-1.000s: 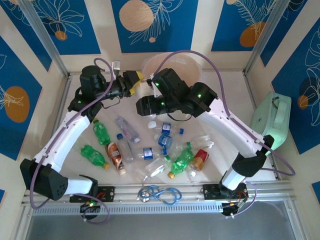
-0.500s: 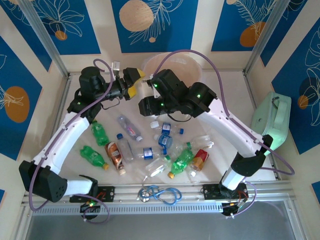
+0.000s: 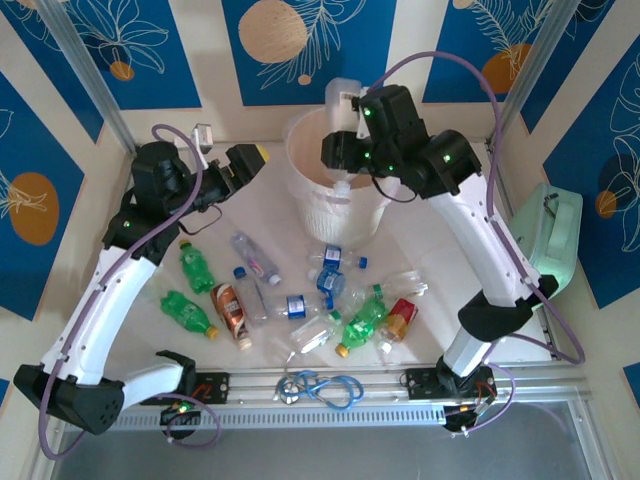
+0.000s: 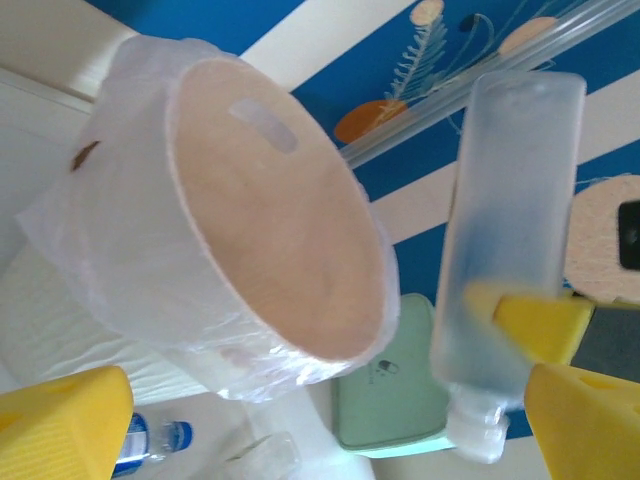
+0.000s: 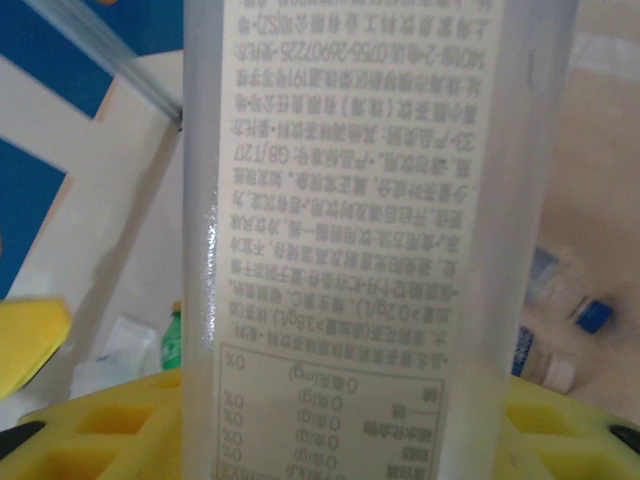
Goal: Put the plastic bottles in the bin
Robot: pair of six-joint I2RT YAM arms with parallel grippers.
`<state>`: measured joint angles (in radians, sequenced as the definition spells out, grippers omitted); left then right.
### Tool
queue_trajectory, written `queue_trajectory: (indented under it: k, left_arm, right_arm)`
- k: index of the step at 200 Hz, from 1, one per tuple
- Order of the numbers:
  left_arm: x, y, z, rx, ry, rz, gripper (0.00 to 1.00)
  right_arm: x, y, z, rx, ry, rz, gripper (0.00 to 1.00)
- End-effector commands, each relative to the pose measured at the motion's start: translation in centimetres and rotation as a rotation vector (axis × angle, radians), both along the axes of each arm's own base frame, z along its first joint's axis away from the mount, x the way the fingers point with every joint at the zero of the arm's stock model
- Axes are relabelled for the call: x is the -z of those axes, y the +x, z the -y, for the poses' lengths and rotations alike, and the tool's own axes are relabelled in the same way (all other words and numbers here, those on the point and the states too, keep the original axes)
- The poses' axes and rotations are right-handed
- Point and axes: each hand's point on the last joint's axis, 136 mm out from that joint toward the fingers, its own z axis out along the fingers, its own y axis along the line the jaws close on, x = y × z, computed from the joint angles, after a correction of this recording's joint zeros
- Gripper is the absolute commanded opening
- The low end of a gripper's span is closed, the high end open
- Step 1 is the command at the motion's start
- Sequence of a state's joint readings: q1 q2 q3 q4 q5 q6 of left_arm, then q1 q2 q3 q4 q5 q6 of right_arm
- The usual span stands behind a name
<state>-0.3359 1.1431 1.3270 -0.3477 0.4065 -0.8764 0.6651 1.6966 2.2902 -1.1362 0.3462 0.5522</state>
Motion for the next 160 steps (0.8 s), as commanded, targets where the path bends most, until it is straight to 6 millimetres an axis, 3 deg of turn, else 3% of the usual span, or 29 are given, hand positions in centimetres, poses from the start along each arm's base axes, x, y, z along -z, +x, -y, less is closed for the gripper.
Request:
queue_trajectory:
  k: [1, 73, 121, 160]
  left_arm:
    - [2.1, -0.2, -1.2, -0.045, 0.077, -0.027, 1.00]
    - [2.8, -0.3, -1.5, -0.053, 0.095, -0.033, 1.00]
    - [4.3, -0.2, -2.9, -0.113, 0.182, -0.062, 1.00]
    - [5.3, -0.2, -3.4, -0.138, 0.212, -0.090, 1.00]
  right_arm:
    - [0.7, 2.5, 0.0, -0.003, -0.025, 0.002, 0.45]
    - [3.8, 7.8, -1.1, -0.029, -0.165, 0.017, 0.44]
    - [7.8, 7.5, -2.4, -0.108, -0.322, -0.010, 0.40]
    - [9.2, 7.0, -3.7, -0.170, -0.342, -0.034, 0.39]
